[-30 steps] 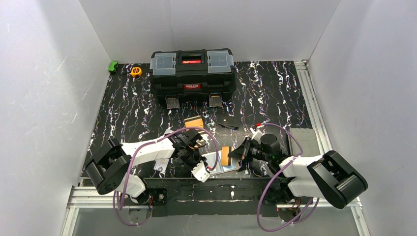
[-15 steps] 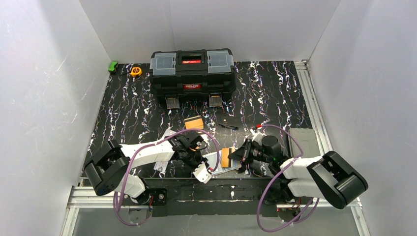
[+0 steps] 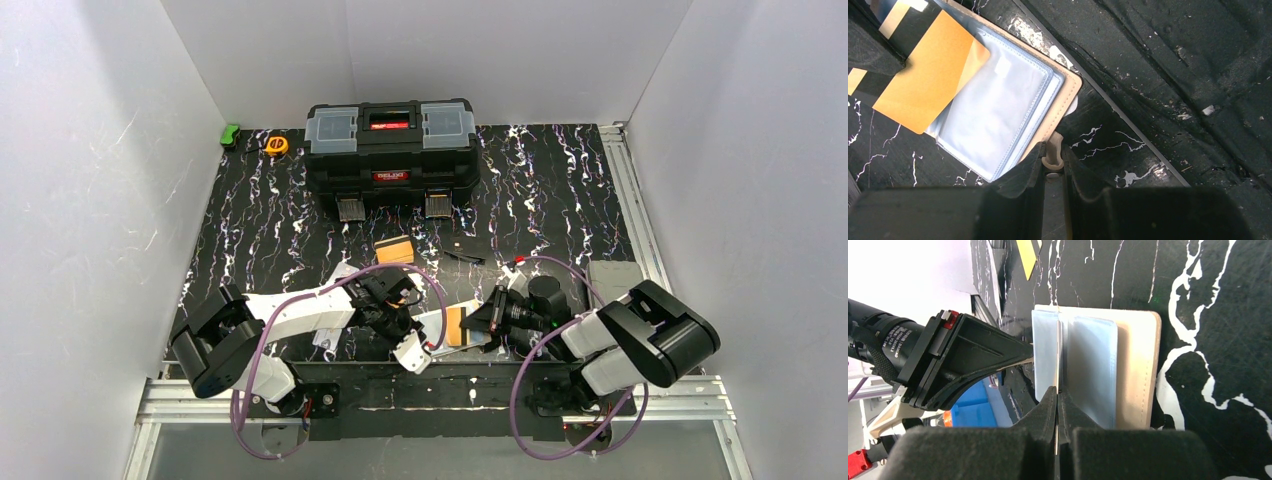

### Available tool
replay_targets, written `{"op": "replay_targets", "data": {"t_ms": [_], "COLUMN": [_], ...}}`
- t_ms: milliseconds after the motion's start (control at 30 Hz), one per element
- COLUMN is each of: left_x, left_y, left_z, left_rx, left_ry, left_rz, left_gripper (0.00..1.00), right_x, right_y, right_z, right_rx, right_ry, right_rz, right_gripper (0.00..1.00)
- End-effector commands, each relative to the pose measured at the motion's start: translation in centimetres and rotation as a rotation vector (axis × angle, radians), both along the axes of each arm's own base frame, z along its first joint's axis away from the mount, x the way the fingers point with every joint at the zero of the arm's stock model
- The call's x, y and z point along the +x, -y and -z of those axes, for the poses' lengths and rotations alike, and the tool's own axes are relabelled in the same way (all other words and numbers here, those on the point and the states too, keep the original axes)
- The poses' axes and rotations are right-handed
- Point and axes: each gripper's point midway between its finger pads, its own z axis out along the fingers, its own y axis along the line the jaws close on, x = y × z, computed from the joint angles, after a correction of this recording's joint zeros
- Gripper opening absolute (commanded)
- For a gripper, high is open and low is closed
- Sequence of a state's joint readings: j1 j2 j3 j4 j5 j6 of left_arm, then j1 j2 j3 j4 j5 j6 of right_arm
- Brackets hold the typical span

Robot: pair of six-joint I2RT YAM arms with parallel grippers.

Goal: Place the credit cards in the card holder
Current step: Insert the credit card into the card holder.

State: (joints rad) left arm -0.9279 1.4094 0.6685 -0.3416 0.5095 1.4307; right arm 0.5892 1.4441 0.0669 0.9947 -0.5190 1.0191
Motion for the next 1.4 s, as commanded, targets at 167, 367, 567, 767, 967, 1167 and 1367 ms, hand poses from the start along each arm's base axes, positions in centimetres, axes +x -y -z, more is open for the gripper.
{"op": "replay_targets", "data": {"t_ms": [167,367,567,767,967,1167,1367], "left_x": [-1.6,-1.7,-1.7,-1.7,-1.6,-1.5,-1.5], "left_y": [-3.2,-3.0,-3.0,-2.9,-2.7,-2.6,-2.5], "left_z": [2.5,2.5,2.4,2.2,2.2,2.1,1.8], "left_rx": [0.139,0.133,0.130,0.126,0.122,0.119,0.109], "left_ry": [-0.048,-0.049,-0.047,-0.044,-0.046,-0.042,-0.042], "left_rz": [-0.014,-0.012,-0.012,-0.012,-0.013,-0.013,-0.018], "left_gripper": [0.05,0.05,0.05,0.05,0.05,0.05,0.05], "right_x": [-0.8,-0.9,-1.7,-1.7,-1.7,-1.1,-0.5], "right_y": [0.3,0.5,0.7,0.3,0.1,-0.4,1.1], "right_z": [0.2,0.5,1.1,1.1,1.3,1.2,1.7], "right_rx": [-0.059,-0.109,-0.117,-0.102,-0.097,-0.100,-0.309], "right_ry": [0.048,0.038,0.007,0.003,-0.005,-0.003,0.013], "right_rz": [-0.086,-0.104,-0.124,-0.148,-0.171,-0.180,-0.146], "right_gripper": [0.01,0.01,0.01,0.01,0.01,0.01,0.41]}}
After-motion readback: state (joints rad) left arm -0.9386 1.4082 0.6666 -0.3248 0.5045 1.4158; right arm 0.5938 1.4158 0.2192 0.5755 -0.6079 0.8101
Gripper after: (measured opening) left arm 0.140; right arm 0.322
